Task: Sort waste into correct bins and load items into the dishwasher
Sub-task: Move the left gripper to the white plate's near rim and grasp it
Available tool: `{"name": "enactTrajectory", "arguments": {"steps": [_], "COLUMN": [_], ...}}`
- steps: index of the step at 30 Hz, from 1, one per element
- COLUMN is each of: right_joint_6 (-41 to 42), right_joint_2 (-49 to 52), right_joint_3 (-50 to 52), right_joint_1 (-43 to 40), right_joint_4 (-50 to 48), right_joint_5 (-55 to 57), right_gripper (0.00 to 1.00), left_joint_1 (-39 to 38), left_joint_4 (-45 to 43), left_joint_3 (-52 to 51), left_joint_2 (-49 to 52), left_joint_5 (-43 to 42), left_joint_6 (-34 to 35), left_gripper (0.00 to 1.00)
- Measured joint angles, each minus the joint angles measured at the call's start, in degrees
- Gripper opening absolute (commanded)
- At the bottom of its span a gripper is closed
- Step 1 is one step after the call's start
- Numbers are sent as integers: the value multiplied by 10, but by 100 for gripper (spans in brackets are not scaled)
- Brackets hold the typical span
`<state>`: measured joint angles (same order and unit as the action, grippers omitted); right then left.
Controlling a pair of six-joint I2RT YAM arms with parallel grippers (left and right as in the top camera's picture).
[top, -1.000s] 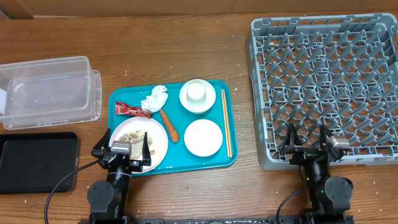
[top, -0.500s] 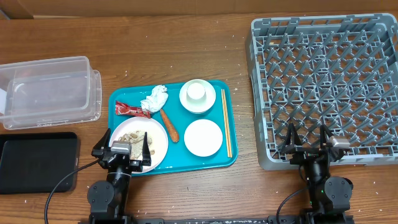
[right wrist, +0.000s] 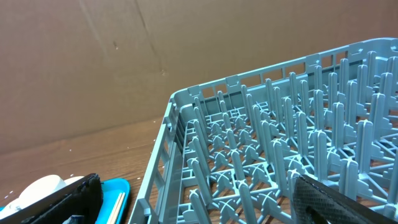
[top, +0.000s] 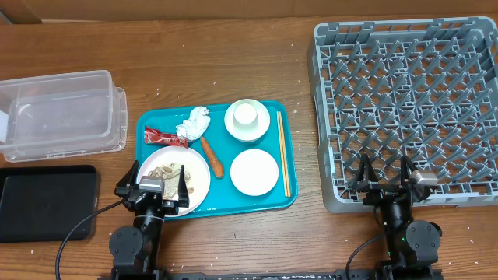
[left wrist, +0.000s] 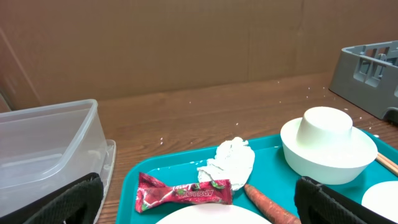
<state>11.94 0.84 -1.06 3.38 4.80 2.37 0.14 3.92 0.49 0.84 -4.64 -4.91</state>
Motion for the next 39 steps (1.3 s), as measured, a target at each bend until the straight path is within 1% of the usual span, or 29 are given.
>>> {"name": "enactTrajectory", "arguments": {"steps": [6,8,10,11,13,15,18,20,21,23,26,29,31,34,39], "right_joint_6": [0,0,0,0,0,0,0,0,0,0,0,0,0,0,0], "right_joint_2": [0,0,0,0,0,0,0,0,0,0,0,0,0,0,0], "right_joint_3": [0,0,0,0,0,0,0,0,0,0,0,0,0,0,0], "right_joint_1": [0,0,0,0,0,0,0,0,0,0,0,0,0,0,0], "right_joint_4": [0,0,0,0,0,0,0,0,0,0,0,0,0,0,0], "right_joint_5": [0,0,0,0,0,0,0,0,0,0,0,0,0,0,0], "right_gripper": [100,100,100,100,100,100,100,100,100,100,100,100,100,100,100], "left_joint_1": [0,0,0,0,0,0,0,0,0,0,0,0,0,0,0], "left_joint_4": [0,-5,-11,-17,-31,-51,-76,-112,-150,-193,-198,-146,-77,90,270], "left_joint_3": [0,0,0,0,0,0,0,0,0,0,2,21,58,140,275], "left_joint_2": [0,0,0,0,0,0,0,0,0,0,0,0,0,6,61], "left_joint_5": [-1,-26,-80,-122,-217,-288,-334,-349,-358,-373,-389,-397,-398,-379,-330], "left_joint_6": [1,18,62,95,179,264,369,428,458,487,518,529,523,478,394], "left_gripper": [100,100,100,100,100,100,100,100,100,100,100,100,100,100,100]}}
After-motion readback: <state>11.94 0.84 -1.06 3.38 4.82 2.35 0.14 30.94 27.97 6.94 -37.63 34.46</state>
